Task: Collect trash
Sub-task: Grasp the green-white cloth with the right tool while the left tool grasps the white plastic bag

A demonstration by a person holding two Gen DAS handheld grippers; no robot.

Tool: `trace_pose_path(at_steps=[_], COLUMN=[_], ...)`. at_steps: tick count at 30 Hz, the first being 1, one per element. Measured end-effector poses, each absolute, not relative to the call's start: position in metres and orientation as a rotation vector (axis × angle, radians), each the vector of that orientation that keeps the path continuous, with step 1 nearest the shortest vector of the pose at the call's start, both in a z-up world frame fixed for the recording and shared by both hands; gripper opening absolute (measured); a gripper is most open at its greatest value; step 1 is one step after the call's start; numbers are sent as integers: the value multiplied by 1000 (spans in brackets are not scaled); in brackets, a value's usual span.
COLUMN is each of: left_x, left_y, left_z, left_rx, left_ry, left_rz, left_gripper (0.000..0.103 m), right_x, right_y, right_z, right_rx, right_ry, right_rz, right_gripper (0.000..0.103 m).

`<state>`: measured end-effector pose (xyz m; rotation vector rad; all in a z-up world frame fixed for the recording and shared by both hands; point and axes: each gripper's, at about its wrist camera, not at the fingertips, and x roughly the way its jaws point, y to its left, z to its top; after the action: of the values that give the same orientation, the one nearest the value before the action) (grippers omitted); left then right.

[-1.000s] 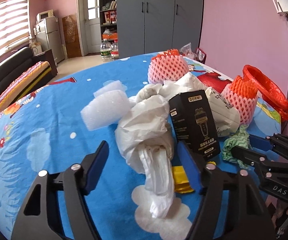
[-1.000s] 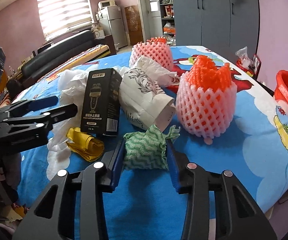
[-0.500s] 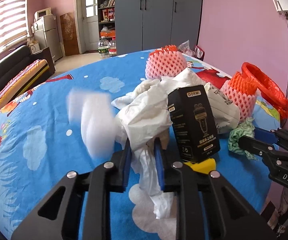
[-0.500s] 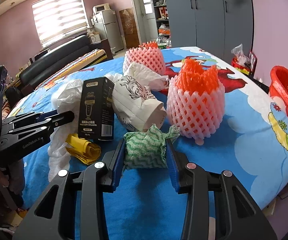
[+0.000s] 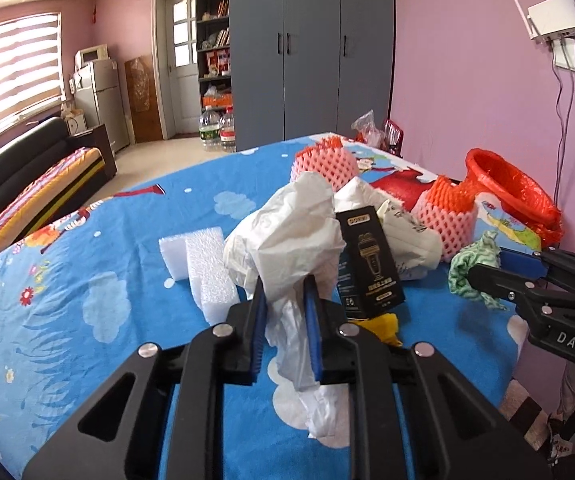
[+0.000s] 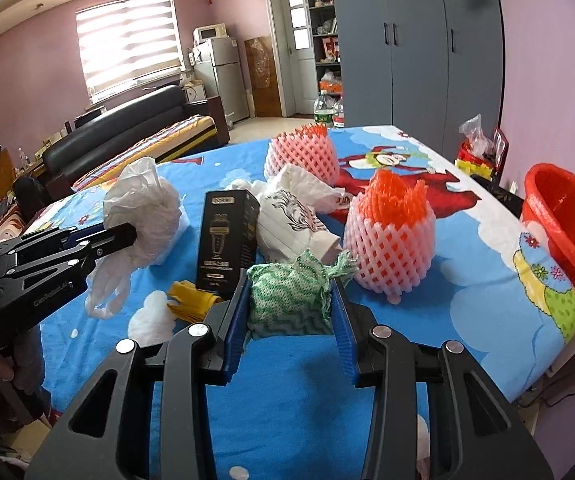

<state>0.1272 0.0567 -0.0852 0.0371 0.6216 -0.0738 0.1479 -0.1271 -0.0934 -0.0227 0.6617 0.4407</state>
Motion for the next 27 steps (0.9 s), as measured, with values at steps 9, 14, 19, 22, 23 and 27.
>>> trace_pose_path(at_steps=[9, 14, 19, 22, 23, 27], left_x=[107, 99, 94, 91, 90, 90], left_y=[47, 41, 36, 31, 30, 23], left_z=[-73, -70, -66, -63, -63, -62], left_rx=[61, 79, 86, 96, 101, 111], left_ry=[580, 565, 556, 548, 546, 546], left_rz=[-91, -106, -119, -129, -133, -142], left_gripper=[18, 18, 18, 18, 18, 18], right_x=[131, 127, 123, 120, 120, 119], right_y=[-128, -131, -134, -137, -139, -146], right_z=[-77, -72, -66, -64, -63, -60], right_rx=[-30, -24, -17, -10, -7, 6], right_ry=[621, 605, 587, 578, 575, 566], right_rz=[432, 426, 422, 418, 416, 403], right_gripper=[38, 38, 38, 38, 38, 38])
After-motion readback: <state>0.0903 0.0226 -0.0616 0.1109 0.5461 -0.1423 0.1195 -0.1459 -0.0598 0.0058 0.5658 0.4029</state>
